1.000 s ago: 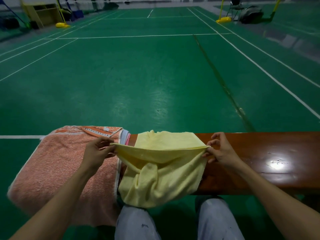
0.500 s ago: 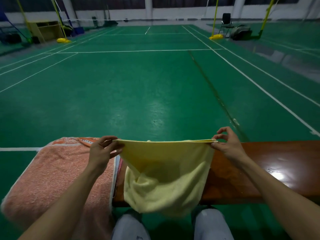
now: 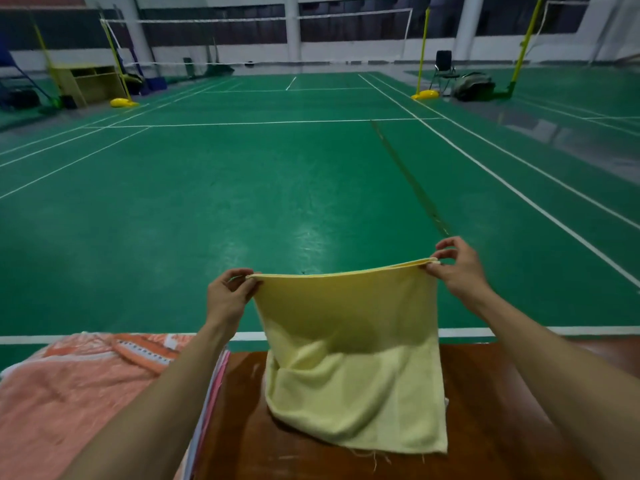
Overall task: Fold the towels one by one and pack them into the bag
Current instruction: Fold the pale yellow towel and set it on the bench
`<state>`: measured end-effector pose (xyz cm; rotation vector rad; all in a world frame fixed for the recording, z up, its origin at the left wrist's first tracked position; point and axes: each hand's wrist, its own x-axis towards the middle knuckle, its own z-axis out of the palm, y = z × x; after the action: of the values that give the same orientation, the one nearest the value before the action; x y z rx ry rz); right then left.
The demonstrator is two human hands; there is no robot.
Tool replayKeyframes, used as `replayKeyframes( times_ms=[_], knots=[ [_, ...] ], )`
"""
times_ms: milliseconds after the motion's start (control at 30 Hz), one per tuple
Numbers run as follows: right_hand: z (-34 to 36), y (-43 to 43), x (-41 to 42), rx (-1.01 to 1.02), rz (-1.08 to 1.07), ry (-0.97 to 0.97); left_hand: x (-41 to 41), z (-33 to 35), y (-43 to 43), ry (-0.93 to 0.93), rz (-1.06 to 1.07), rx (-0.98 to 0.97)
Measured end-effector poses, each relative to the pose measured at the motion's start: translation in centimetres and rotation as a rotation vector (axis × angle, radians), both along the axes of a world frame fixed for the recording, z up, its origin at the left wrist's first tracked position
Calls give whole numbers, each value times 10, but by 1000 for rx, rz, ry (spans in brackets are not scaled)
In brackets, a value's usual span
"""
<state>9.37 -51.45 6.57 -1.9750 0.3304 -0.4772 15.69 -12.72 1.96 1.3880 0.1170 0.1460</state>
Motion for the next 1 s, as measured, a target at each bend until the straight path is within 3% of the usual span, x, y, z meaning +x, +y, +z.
replayKeyframes(
  times_ms=[200,400,567,700,1000],
  knots=[
    [7,-18,55,-6,-11,-141,51,11,-13,-63,-20,-88],
    [10,-24,56,43,18,-225,55,13,-13,-91,-60,-96],
    [-28,-15,24,48,69,-73,26,-20,3,-12,-96,156],
    [-56,-16,-11,-68,109,28,-4,-35,17,23,-128,252],
    [-82,0,-86,-86,200,40,-78,-42,45,-10,-107,468]
  ],
)
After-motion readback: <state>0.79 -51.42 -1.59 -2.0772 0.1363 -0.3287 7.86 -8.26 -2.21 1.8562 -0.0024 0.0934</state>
